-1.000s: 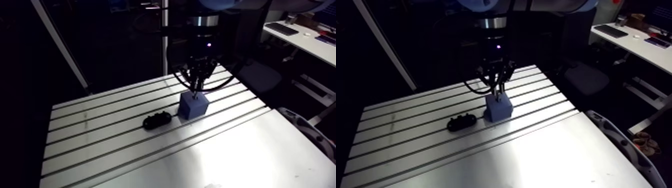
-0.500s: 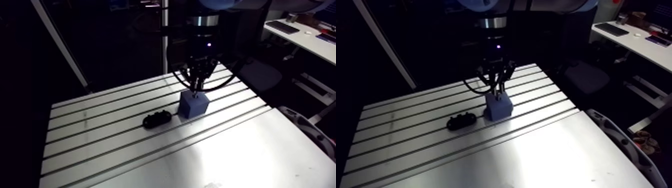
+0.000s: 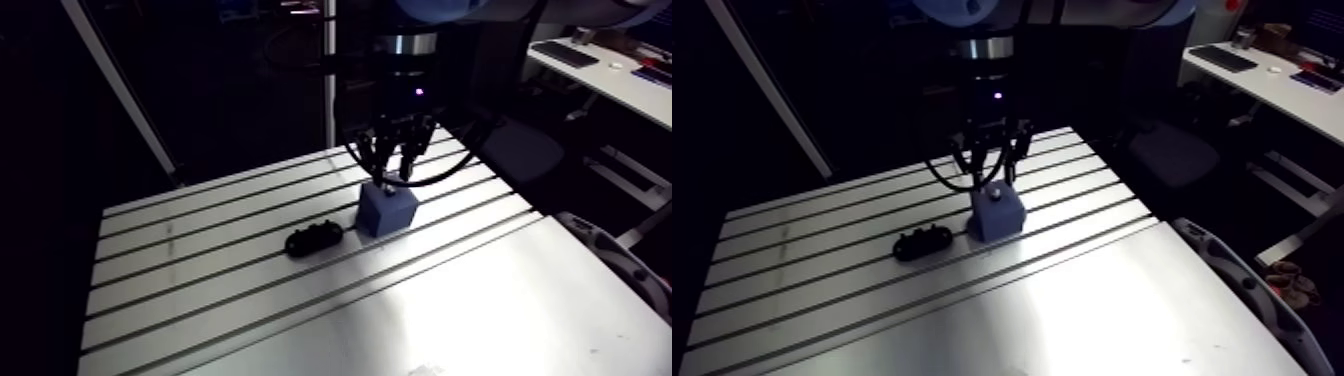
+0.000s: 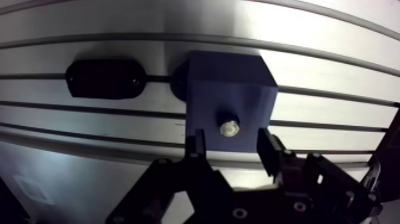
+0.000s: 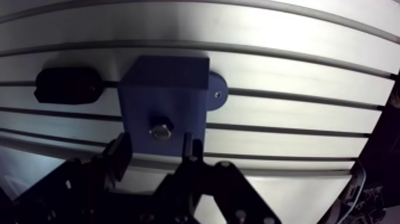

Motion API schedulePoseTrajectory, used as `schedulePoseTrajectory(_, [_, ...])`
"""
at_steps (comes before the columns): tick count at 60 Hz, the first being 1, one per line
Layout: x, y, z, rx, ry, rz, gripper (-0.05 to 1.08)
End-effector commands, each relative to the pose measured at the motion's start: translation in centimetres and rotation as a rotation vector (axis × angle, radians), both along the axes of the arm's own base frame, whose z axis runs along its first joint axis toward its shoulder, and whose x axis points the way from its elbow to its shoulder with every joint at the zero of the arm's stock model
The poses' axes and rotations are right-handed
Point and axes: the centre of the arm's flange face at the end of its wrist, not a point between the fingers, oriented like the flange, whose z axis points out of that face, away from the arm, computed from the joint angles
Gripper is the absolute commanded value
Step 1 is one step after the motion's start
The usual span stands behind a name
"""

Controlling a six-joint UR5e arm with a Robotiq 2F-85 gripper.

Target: Pick up the M10 bolt and insert it into the hex recess until seated.

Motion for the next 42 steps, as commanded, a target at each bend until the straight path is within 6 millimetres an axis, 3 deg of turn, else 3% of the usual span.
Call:
schedulePoseTrajectory(1, [-0.6, 0.5, 0.7, 0.020, 0.043, 0.001, 0.00])
schedulePoseTrajectory(21, [-1.2, 0.6, 2.5, 0.041, 0.082, -0.010, 0.00])
schedulePoseTrajectory(34, [-1.3, 0.4, 4.8, 0.052, 0.119, -0.021, 0.00])
schedulePoseTrajectory(38, [-1.3, 0.3, 5.0, 0.051, 0.118, -0.023, 0.03])
schedulePoseTrajectory(42, [-1.2, 0.2, 5.3, 0.045, 0.115, -0.026, 0.14])
